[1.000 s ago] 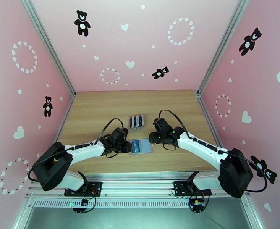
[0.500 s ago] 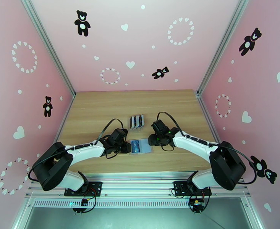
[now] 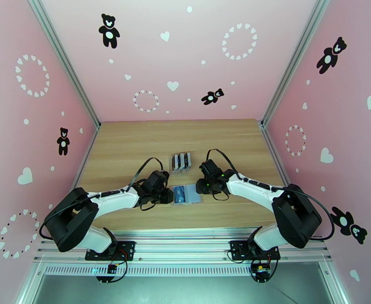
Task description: Put the credit cards into the card holder
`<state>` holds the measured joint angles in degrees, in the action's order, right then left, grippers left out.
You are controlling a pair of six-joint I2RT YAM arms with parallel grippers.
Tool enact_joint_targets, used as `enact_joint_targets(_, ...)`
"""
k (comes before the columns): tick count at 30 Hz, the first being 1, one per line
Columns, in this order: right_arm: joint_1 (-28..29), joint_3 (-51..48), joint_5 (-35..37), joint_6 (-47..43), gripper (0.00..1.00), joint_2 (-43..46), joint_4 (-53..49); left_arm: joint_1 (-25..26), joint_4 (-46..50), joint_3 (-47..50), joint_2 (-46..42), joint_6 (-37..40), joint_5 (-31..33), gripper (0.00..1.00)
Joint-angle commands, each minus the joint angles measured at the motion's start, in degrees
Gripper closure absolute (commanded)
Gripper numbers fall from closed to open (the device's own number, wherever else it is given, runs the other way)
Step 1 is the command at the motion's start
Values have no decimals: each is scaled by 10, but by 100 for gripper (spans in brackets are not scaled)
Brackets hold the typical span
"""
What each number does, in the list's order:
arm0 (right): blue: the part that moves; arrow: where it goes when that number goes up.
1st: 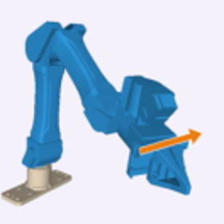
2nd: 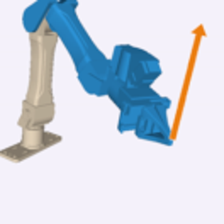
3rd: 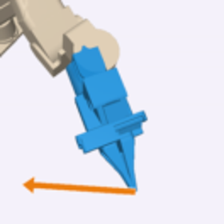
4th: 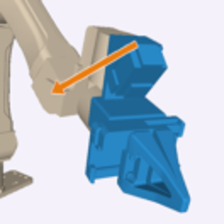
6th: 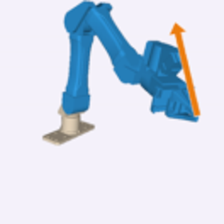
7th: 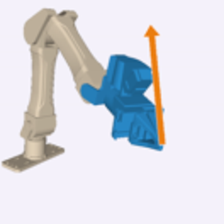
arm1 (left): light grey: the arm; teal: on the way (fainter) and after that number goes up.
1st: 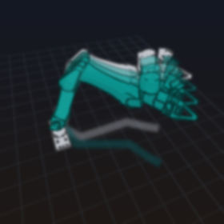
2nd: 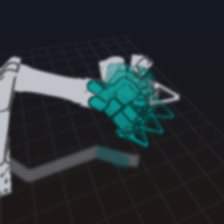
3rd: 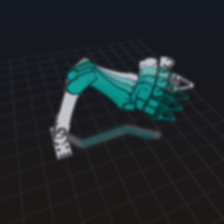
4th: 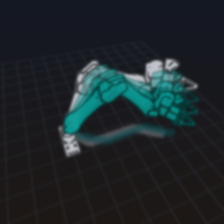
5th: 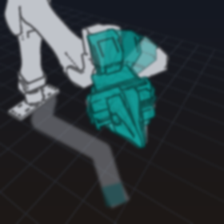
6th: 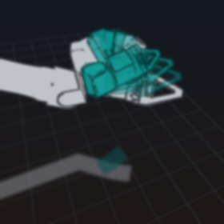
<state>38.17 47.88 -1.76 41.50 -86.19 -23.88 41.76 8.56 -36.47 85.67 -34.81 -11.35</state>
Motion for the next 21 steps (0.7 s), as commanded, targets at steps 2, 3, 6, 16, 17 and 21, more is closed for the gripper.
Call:
enact_joint_targets(2, -1, 1, 3, -2, 57, -11, -3, -4, -2, 5, 11, -3, 2, 76)
enact_joint_targets(3, -1, 2, 5, -2, 57, -11, -4, -4, -2, 5, 12, -3, 2, 77)
enact_joint_targets(6, -2, 2, 6, -3, 57, -11, -5, -4, 0, 4, 13, -2, 3, 78)
enact_joint_targets(16, -1, 8, 9, -9, 59, -17, -9, -7, 3, -1, 28, -1, 3, 82)
enact_joint_targets(17, -1, 9, 9, -10, 60, -18, -10, -7, 4, -2, 29, -1, 3, 82)
enact_joint_targets(21, -1, 13, 8, -12, 62, -21, -12, -8, 6, -6, 35, 1, 4, 82)
